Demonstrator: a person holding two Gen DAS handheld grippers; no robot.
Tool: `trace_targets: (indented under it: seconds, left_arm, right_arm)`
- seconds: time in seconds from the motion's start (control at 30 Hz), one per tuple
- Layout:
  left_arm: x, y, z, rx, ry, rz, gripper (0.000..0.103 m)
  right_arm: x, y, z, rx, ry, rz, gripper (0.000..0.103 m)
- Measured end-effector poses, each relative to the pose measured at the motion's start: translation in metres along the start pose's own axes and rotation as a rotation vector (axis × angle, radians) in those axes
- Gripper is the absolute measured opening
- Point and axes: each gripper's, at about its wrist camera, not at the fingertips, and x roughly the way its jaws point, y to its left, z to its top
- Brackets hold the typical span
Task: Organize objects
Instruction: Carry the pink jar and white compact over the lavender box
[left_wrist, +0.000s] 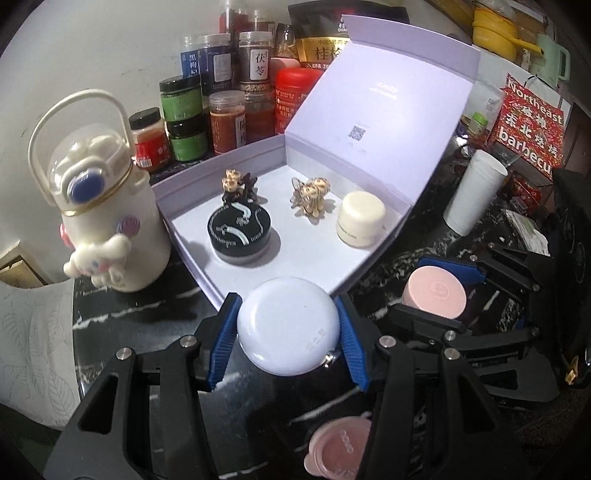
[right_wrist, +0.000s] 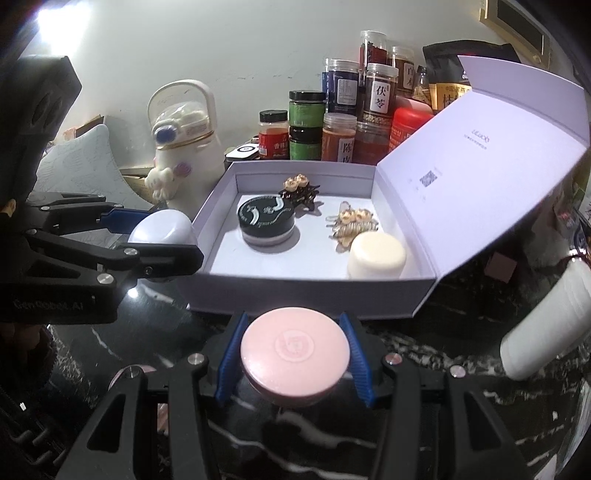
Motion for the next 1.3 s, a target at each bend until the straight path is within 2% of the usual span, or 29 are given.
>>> trace_targets:
  seconds: [0.43, 0.63, 1.1, 1.3]
  left_arm:
    - [0.022, 0.016, 0.035, -0.017, -0.029, 0.044, 0.050]
    - [0.035, 0.021, 0.050, -0.025, -0.033, 0.039, 0.050]
    - [0.069, 0.027, 0.079, -0.030, -0.021, 0.044, 0.050]
    - [0.084, 0.029, 0.089, -0.034, -0.012, 0.070, 0.050]
  right_arm:
    - [0.014, -0.018, 0.037, -0.024, -0.044, -0.021, 0.052]
    - [0.022, -0.028, 0.055, -0.018, -0.061, -0.031, 0.052]
    - [0.049, -0.060, 0.075, 0.015, -0.040, -0.068, 0.052]
    - [0.060, -0.069, 0.084, 0.024, -0.028, -0.085, 0.052]
